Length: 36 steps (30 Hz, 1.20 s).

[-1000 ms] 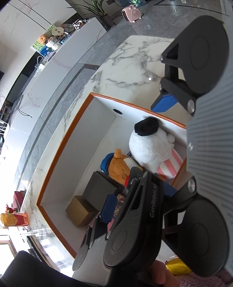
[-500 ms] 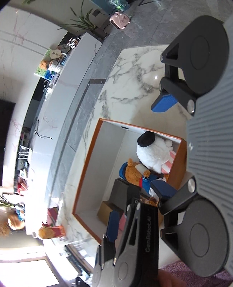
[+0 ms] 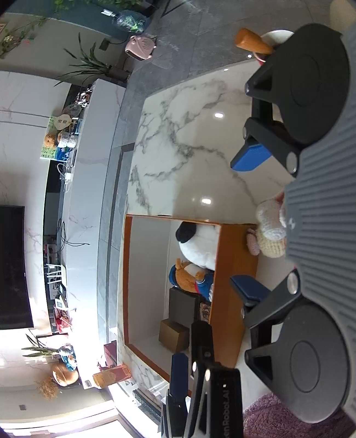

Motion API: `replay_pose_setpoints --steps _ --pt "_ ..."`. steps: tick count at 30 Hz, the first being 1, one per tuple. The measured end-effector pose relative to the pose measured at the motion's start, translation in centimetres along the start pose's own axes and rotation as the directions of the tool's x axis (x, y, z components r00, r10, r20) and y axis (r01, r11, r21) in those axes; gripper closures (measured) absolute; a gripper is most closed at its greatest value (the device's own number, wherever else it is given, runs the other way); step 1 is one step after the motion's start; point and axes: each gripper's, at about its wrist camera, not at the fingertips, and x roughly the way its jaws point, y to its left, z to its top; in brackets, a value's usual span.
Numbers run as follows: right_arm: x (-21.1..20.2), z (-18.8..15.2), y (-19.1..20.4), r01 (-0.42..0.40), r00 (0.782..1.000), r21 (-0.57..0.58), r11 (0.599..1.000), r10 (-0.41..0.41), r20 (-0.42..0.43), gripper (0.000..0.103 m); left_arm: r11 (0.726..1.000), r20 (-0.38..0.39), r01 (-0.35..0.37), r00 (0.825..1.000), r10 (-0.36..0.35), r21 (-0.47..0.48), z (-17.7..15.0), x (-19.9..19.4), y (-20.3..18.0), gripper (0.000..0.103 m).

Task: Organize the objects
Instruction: 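Open both tools to drop the bear and panda into the box, then withdraw, then grasp the crocheted carrot with the left tool while the right tool grasps the crocheted bunny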

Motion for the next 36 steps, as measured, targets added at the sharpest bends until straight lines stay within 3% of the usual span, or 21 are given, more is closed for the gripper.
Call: replay_pose_setpoints --steps 8,18,26,32,36 --pt "1.2 -4.7 -2.5 0.030 0.998 0.152 0.988 -0.021 -0.056 0.025 0.999 -0.059 0.022 0.998 -0.021 0.024 -2.5 0.7 -1.2 0.033" --pt "2.6 -8.1 -3.7 0.010 0.997 0.216 0.976 0.007 -0.079 0.030 0.998 -0.136 0.022 0.991 -0.014 0.062 -5.1 1.6 -2.7 0.033" --pt "3.5 -7.7 -3.6 -0.020 0.996 0.191 0.981 0.037 -0.083 0.031 0.995 -0.182 0.042 0.983 -0.025 0.090 -5.8 2.5 -3.6 0.033" --pt "5.6 -6.5 -3.1 -0.034 0.987 0.102 0.994 0.049 -0.152 0.035 0.993 -0.222 0.056 0.975 -0.032 0.103 -6.1 3.4 -3.9 0.033" --pt "7.5 -6.0 -2.2 -0.016 0.975 0.021 1.000 0.020 -0.219 0.043 0.990 -0.251 0.079 0.967 -0.047 0.119 -6.5 4.1 -4.2 0.033"
